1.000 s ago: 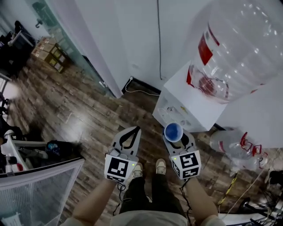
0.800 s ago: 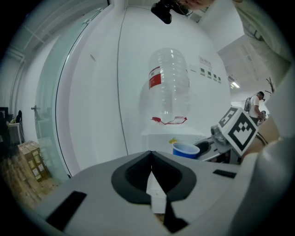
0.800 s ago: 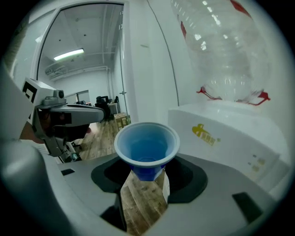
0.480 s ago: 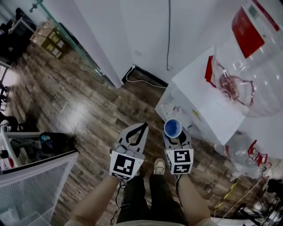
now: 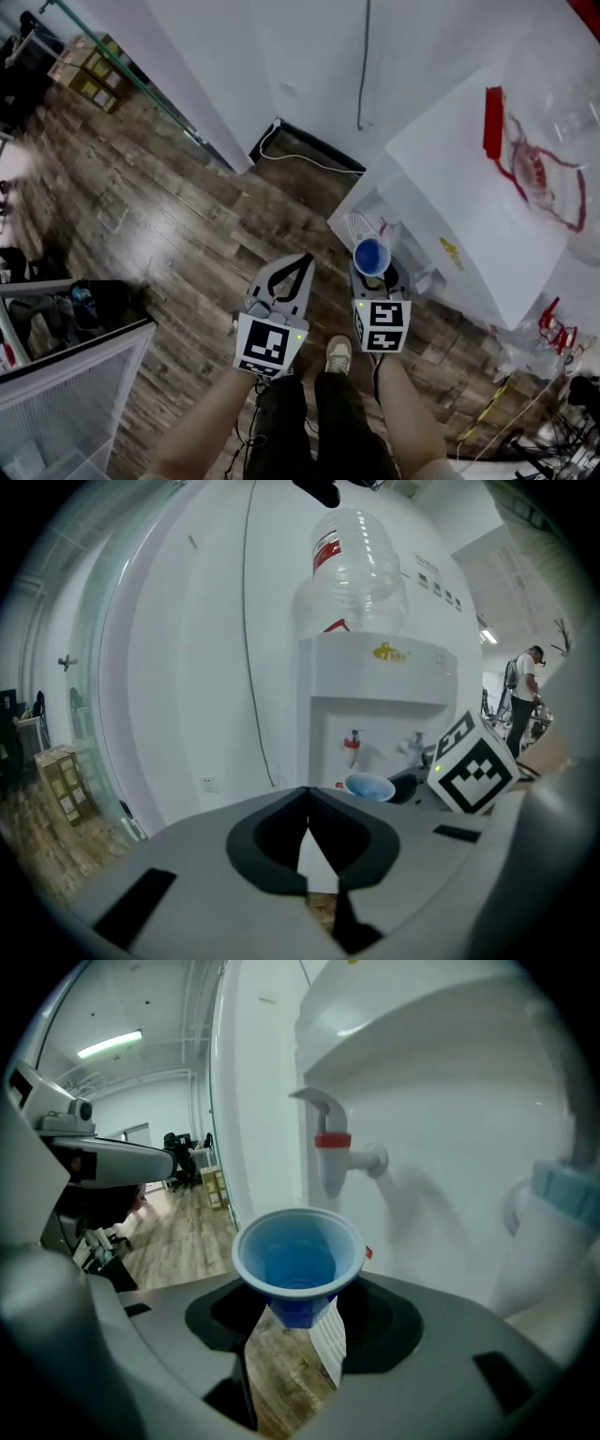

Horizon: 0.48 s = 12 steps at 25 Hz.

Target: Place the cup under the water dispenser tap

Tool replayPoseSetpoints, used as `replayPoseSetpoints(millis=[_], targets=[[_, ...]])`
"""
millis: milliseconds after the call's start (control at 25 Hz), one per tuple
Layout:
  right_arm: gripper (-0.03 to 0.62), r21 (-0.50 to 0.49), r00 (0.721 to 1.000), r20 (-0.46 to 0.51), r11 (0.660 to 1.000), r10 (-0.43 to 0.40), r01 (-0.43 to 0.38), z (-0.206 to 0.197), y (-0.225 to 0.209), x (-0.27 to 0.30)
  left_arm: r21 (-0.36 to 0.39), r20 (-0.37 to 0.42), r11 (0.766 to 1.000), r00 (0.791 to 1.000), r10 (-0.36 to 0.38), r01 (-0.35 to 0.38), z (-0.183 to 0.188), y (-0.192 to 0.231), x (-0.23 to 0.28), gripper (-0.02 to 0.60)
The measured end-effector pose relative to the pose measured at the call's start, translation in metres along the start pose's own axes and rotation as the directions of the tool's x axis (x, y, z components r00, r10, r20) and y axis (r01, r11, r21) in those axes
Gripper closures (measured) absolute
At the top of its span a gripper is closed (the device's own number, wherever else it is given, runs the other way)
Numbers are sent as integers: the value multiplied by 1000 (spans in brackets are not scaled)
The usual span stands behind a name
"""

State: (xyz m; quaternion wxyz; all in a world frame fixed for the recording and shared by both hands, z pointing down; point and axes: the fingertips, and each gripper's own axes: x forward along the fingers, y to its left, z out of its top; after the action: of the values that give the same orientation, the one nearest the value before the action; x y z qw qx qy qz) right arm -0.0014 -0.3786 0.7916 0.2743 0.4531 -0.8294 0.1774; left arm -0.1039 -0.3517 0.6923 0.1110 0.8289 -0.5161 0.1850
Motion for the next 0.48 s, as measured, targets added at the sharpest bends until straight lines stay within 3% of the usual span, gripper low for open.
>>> replayPoseSetpoints(millis=[240,480], targets=[[350,24,996,-3,996,-84,84,-23,-24,40,-19,-17,1000,1000,8,-8,-29,11,21,575],[347,44,993,-16,993,-113,113,-42,-39,66,-46,-29,999,1000,4,-5,-49,13,33,575]])
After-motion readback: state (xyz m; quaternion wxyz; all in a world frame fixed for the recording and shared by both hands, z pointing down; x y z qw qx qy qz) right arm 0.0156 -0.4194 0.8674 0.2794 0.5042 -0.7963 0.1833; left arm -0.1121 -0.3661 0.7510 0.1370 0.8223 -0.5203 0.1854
